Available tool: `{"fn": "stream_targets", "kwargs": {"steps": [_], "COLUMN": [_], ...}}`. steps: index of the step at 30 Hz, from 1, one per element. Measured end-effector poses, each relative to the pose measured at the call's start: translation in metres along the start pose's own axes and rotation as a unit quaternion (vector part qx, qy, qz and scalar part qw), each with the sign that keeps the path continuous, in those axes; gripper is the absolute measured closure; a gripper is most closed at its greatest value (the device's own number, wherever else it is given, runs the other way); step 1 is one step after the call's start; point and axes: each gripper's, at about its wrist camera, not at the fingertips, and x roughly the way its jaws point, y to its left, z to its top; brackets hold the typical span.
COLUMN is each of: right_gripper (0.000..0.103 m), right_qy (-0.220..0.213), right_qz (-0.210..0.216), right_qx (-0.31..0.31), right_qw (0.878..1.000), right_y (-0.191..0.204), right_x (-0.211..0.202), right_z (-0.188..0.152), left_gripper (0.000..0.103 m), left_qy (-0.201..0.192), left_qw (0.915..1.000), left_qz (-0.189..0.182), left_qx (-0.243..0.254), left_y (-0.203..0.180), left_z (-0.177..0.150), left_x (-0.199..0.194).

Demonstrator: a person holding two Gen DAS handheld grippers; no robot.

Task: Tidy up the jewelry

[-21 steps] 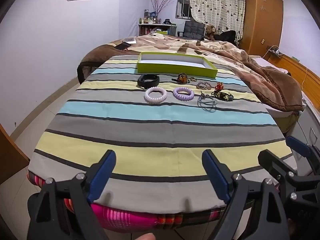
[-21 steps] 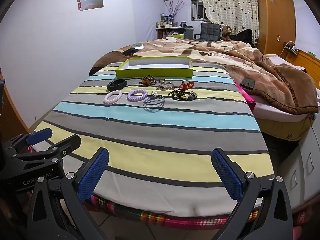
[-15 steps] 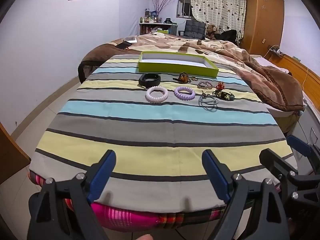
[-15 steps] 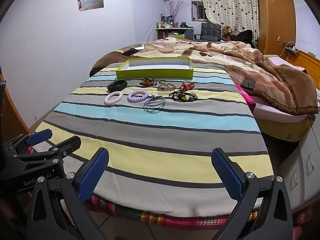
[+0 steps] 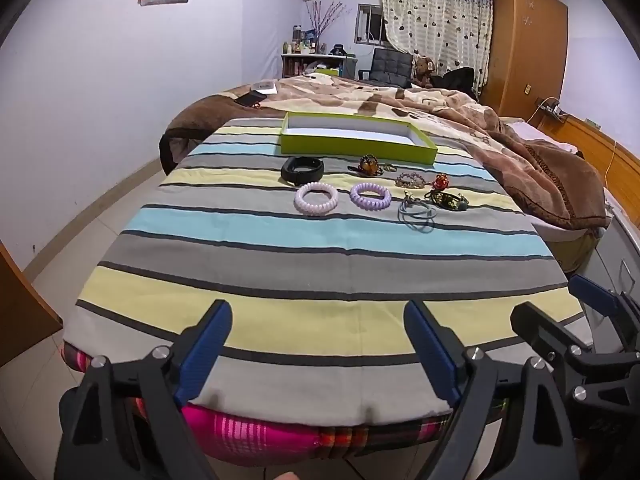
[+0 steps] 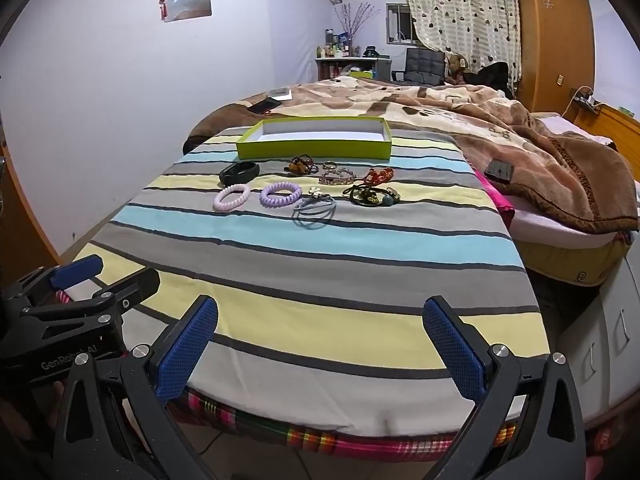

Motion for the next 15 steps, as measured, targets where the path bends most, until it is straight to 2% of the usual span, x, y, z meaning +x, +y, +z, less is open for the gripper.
{"fn": "stream_targets", "kwargs": {"steps": [15], "right_gripper": [0.001], "right_qy": [0.0], "right_qz": [0.008], "right_qx": [-0.002], "right_qw": [1.0], "right_y": [-0.001], "right_x": [-0.0006], "right_z": [-0.0003], "left_gripper": [0.014], "left_qy": [0.005], "left_qw": [1.0], "left_qz": [0.005], "left_qx": [0.005], "left_y": [-0.0013], "left_z": [-0.0025], "left_x": [0.0017]}}
